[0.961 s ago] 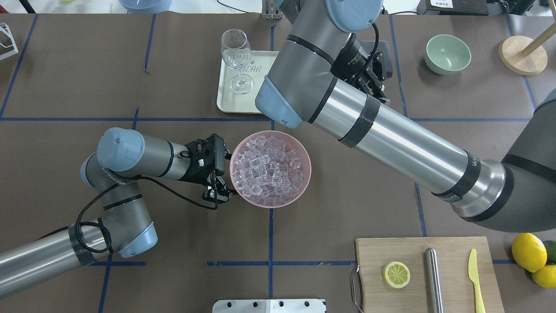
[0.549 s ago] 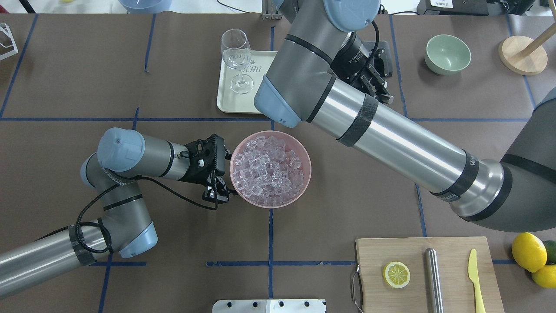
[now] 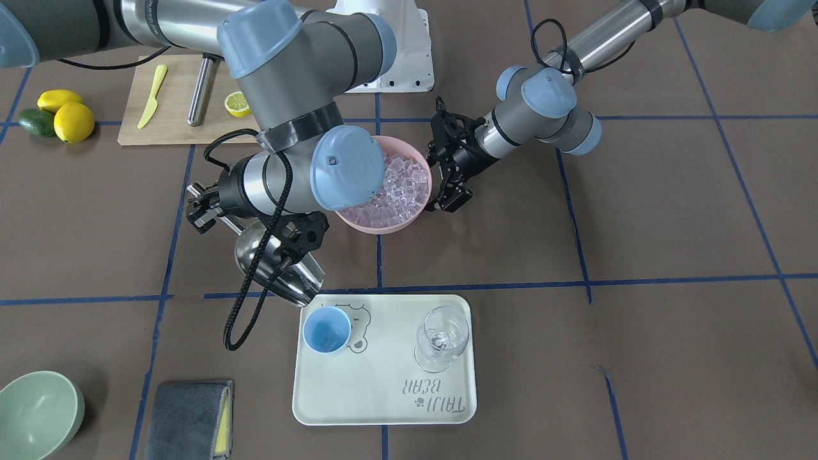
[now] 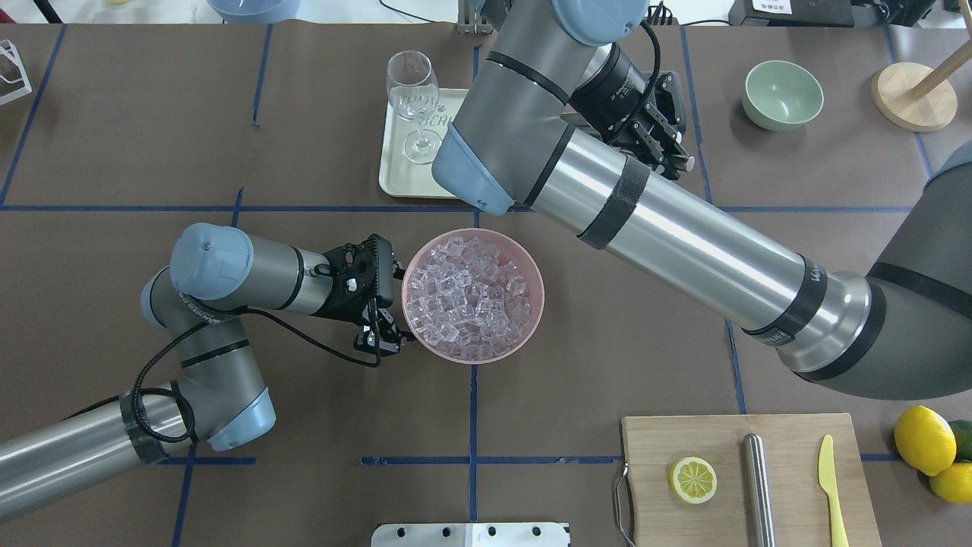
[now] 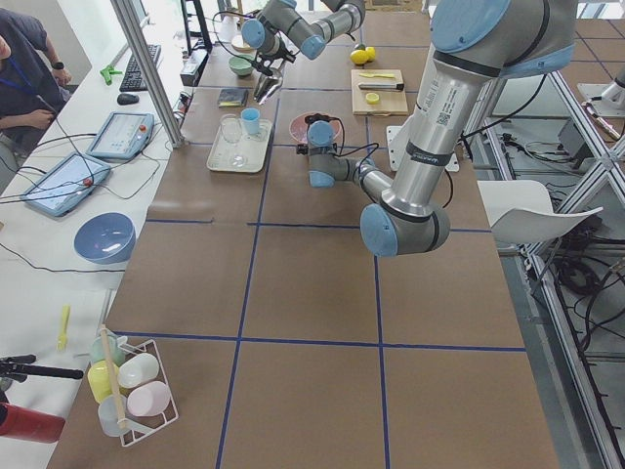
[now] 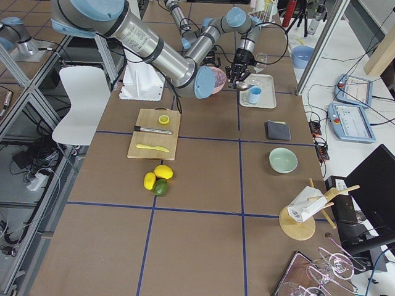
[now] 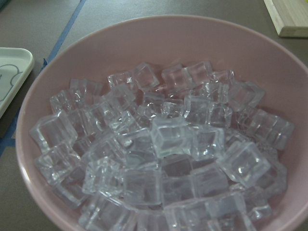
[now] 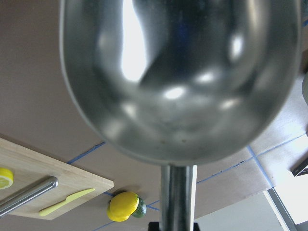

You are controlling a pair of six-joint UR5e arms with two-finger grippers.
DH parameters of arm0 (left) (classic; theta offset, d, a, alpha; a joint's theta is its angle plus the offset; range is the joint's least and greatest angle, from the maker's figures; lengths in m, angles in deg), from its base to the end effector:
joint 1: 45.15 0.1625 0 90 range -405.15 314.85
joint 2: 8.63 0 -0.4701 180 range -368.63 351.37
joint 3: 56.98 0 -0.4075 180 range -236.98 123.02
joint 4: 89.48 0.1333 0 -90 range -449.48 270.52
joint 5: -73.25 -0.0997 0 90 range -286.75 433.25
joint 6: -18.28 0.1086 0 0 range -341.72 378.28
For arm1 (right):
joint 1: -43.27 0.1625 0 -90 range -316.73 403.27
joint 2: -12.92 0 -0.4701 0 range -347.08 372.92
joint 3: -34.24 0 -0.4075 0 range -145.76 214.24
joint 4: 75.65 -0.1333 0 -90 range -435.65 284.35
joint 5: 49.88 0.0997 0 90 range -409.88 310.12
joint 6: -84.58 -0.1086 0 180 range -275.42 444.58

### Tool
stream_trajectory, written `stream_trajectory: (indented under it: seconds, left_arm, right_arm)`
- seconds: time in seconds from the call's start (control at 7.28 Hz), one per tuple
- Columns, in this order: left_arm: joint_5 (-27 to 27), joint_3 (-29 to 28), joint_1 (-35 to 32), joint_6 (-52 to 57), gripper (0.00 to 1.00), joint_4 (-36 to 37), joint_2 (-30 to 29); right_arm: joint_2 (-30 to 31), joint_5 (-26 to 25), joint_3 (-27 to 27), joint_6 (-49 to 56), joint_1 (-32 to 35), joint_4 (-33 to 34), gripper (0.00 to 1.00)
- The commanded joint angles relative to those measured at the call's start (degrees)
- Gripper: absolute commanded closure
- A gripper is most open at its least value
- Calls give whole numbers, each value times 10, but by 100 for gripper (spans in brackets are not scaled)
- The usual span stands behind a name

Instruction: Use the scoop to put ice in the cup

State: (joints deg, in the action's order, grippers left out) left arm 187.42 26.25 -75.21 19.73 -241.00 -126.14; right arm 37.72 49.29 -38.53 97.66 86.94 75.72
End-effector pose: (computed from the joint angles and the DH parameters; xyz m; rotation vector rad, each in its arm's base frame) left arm 0.5699 -0.4324 0.3497 1.1398 1.0636 1.1638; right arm -0.4781 -0.6168 0.1844 -0.2811 -0.0897 -1.0110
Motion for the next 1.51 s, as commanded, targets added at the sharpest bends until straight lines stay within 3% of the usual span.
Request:
stream_trajectory:
  seconds: [0.0, 0.27, 0.82, 1.1, 1.24, 1.37]
  left_arm:
    - [0, 0, 0, 0, 0, 0, 0]
    - [0, 0, 0, 0, 0, 0, 1]
    - [0, 0, -1, 0, 0, -1, 3]
    - [0, 1, -1, -1, 0, -1, 4]
    - [0, 2, 0, -1, 0, -1, 4]
    - [0, 3, 0, -1, 0, -1, 3]
  right_arm:
    - [-2, 2, -2, 2, 1, 0, 100]
    - [6, 22, -29, 1, 8, -5, 100]
    - [129, 106, -211, -17, 66, -37, 100]
    - [222, 139, -341, -161, 84, -63, 100]
    - [273, 151, -399, -287, 84, -71, 100]
    - [292, 170, -414, -347, 85, -95, 100]
